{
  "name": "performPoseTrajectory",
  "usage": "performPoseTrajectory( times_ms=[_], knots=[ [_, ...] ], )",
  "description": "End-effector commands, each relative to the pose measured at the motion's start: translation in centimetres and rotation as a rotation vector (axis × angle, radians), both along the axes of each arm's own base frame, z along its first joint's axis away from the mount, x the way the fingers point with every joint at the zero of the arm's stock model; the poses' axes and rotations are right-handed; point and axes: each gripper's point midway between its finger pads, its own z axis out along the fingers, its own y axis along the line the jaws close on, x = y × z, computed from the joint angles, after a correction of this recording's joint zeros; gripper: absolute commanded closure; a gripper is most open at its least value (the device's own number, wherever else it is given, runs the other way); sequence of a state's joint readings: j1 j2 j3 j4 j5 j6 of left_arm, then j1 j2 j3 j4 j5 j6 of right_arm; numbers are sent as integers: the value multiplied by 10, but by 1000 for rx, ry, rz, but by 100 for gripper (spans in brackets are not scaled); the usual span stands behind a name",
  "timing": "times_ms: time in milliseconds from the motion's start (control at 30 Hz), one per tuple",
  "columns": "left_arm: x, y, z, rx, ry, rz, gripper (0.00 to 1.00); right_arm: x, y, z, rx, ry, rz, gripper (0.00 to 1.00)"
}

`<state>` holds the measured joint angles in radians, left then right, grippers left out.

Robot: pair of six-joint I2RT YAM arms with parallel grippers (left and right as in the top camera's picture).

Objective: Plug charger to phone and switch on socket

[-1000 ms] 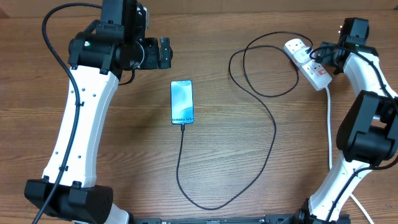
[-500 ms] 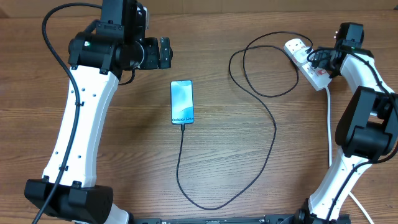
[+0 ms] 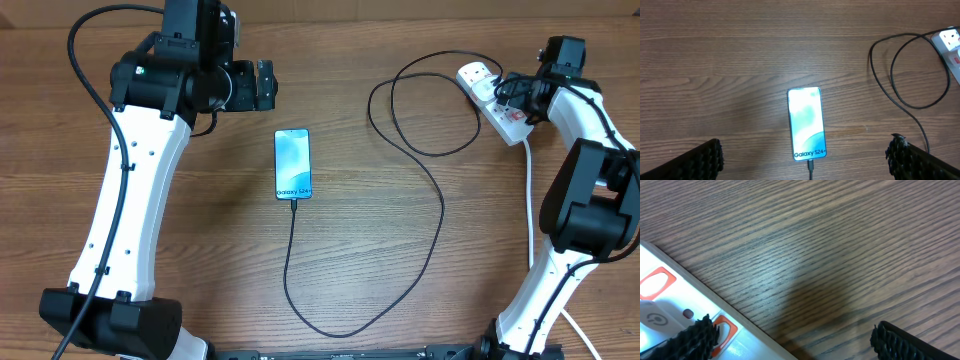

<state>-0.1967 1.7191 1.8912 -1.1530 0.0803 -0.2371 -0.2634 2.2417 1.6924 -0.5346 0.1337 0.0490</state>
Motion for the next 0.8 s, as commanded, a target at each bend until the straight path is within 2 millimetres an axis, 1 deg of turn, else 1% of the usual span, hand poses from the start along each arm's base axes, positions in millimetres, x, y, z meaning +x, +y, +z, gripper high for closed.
performPoseTrajectory(
  times_ms=[0,400,767],
  knots=[
    [1,1,-4,8,8,8,0,2,17,-6,77,-5,41,0],
    [1,1,-4,8,8,8,0,-5,19,-10,87,28,40,0],
    [1,1,-4,8,8,8,0,-8,19,-19,92,47,39,0]
  ],
)
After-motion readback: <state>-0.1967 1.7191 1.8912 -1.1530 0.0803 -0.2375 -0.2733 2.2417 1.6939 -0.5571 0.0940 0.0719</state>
